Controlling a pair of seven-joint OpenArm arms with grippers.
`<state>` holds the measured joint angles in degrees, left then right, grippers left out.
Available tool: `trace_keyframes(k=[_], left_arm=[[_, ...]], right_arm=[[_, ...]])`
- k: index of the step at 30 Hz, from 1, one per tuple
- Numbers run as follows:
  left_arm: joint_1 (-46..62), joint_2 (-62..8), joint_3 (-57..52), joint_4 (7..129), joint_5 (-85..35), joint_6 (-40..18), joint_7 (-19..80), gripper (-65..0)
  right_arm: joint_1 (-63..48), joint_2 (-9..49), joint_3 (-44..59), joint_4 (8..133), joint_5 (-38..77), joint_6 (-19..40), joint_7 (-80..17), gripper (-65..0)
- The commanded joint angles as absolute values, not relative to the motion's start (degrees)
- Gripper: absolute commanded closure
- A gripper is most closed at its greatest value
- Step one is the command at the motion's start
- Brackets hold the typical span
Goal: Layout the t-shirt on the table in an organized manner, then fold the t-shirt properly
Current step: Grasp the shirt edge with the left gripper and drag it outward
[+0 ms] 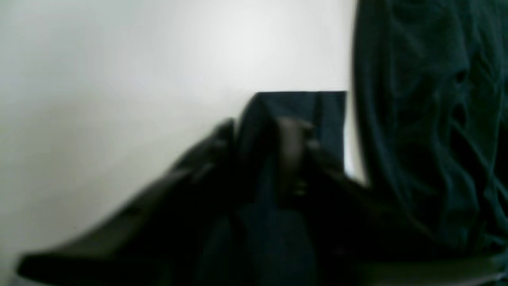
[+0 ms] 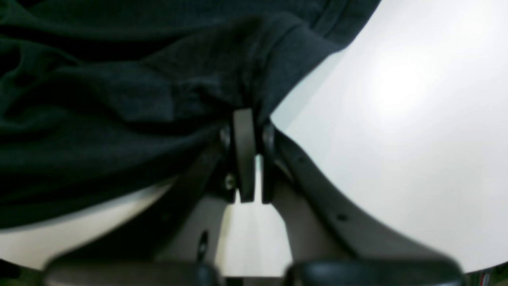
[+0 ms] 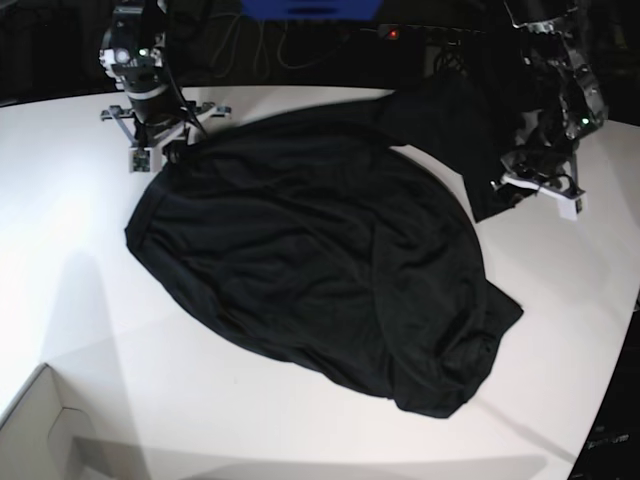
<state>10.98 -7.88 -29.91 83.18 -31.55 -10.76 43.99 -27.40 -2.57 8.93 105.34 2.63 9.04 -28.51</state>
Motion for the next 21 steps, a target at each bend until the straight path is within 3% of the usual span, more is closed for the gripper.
trace_keyframes(k=[1,2,11,21], left_arm=[[11.65,-7.69,-29.58,82.77,-30.02,-10.07,48.22,-4.0],[11.65,-7.69,-29.58,83.21,-30.02,-9.98,48.31,0.0],[11.82,-8.84,-39.16,96.57,-30.64,-9.98,48.84,0.0],[12.18,-8.84,-53.41,113.10,-30.11,-10.07,58.24,0.0]], right_arm=[[-27.47,-2.51,8.92,106.33,2.95,9.01,-27.21,0.0],[-27.47,-2.51,8.84,106.33,2.95,9.01,-27.21,0.0],[-27.38,-2.51,8.84,106.33,2.95,9.01,-27.30,0.0],[-26.42,-2.59,8.66,106.33,2.95,9.01,-27.30,0.0]])
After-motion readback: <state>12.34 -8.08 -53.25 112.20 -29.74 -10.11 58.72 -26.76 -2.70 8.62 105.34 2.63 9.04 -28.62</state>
